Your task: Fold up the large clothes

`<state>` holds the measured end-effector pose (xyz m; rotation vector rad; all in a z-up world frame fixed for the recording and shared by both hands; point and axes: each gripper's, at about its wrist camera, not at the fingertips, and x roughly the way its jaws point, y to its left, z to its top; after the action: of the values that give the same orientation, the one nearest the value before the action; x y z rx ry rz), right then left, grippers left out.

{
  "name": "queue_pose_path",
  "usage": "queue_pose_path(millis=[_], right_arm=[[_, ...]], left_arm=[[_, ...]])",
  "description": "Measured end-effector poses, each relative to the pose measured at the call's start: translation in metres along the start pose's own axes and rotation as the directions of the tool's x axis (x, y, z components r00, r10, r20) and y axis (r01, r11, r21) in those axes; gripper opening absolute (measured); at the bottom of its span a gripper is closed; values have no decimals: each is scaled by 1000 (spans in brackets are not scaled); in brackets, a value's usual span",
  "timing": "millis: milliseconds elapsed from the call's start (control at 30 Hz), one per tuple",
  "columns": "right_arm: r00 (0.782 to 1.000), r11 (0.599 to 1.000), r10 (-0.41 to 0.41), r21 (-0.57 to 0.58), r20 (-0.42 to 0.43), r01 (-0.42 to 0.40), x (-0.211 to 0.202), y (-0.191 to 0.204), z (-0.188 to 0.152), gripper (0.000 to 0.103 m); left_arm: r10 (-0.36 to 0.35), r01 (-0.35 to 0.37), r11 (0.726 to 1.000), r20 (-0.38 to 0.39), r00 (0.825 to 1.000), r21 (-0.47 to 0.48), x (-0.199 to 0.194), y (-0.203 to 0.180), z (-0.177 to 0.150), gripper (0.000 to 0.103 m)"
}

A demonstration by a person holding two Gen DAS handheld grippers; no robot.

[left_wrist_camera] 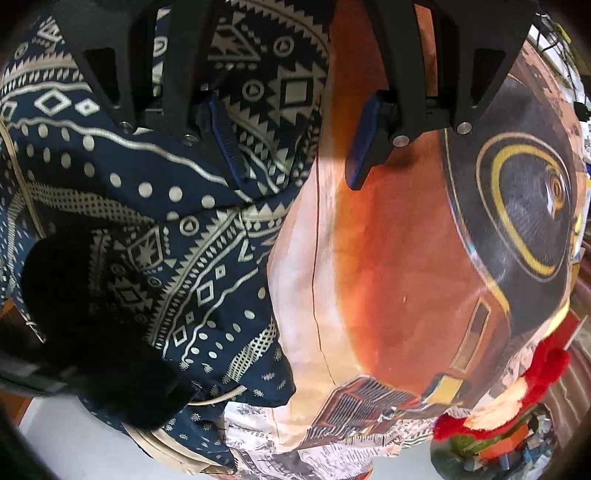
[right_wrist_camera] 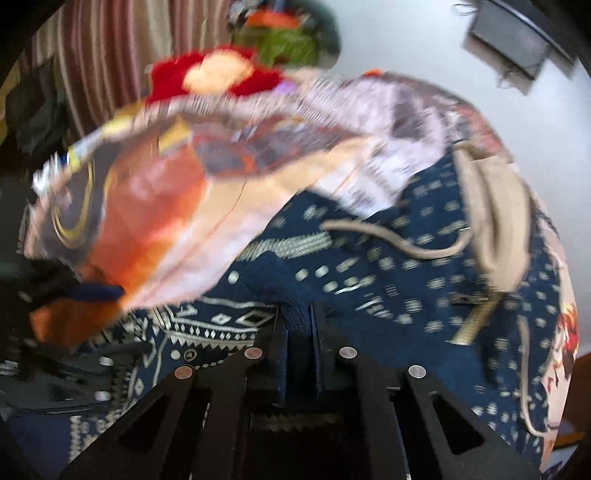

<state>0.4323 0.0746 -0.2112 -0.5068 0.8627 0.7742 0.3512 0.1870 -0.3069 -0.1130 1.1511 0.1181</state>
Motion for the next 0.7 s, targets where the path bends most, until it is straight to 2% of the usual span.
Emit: queue_pose_path(millis=[167, 367, 500, 700], right_arm=[[994, 993, -29, 119, 107, 16, -60, -44, -1, 8], [980, 955, -95, 293, 178, 39, -122, -102, -32, 8], [975, 920, -131, 388, 177, 54, -142, -135, -63, 8], [984, 855, -139, 515, 112, 62, -145, -170, -120, 8]], left_arm=[[59, -59, 998, 26, 998, -5, 4, -6, 9, 56], [147, -146, 989, 57, 987, -29, 0, -10, 14, 56], [192, -192, 981, 53, 980, -19, 0, -11, 9, 56], [253, -254, 967, 33, 967, 23, 2, -18, 2, 56]])
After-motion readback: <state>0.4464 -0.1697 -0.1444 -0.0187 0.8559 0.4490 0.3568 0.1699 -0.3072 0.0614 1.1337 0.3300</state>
